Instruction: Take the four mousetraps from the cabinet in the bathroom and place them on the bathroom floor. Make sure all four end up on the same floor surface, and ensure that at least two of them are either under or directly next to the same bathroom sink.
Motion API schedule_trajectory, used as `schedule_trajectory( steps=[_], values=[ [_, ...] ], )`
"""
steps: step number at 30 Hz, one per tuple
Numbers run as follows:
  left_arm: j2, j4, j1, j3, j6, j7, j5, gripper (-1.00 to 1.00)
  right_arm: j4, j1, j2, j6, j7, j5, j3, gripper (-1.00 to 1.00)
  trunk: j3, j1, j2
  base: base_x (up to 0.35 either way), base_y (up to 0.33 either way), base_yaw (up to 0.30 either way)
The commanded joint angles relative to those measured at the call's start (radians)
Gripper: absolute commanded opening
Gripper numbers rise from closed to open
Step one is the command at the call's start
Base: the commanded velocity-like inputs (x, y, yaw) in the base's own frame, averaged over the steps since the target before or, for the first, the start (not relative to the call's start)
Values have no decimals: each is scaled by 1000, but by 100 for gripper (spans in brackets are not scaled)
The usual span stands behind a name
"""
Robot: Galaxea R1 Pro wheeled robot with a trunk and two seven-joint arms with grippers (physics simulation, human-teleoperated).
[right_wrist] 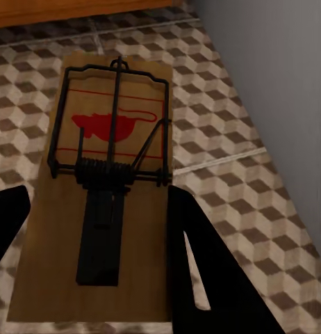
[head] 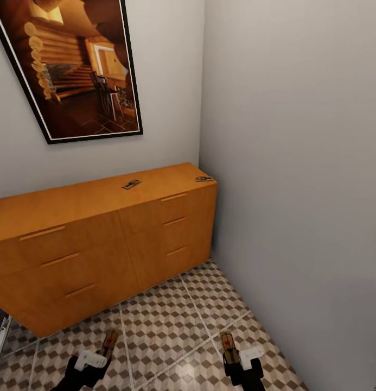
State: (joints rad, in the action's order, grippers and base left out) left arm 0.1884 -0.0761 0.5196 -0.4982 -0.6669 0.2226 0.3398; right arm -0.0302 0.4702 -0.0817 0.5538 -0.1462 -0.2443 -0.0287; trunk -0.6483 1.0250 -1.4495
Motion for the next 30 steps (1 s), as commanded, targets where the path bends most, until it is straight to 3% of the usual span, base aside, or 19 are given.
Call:
schedule_trajectory(
  steps=[1,5,9,14,24,30],
  values=[
    [-9,-3,-18,-2,-30,1,27,-100,-14,1,2,-39,-9,-10,-4,-100,-1,0,0,0,0,0],
    [-24,-4,-75,-2,-87,-54,80,-100,-94,1,5,-125,-6,-10,-5,-100,-1,0,0,0,0,0],
    [-35,-4,-92,-2,-101,-96,119,-100,-113,1,6,-138,-6,-10,-5,-100,-1,0,0,0,0,0],
    [-57,-4,-96,-2,-104,-107,176,-100,-121,1,6,-140,-6,-10,-5,-100,-1,0,0,0,0,0],
    [-91,-3,-96,-2,-102,-111,198,-100,-119,1,2,-92,-8,-8,-8,-100,-1,0,0,0,0,0],
    [-79,-2,-96,2,-98,-112,235,-100,-114,1,6,-78,-8,-7,-7,-100,-1,0,0,0,0,0]
  ],
)
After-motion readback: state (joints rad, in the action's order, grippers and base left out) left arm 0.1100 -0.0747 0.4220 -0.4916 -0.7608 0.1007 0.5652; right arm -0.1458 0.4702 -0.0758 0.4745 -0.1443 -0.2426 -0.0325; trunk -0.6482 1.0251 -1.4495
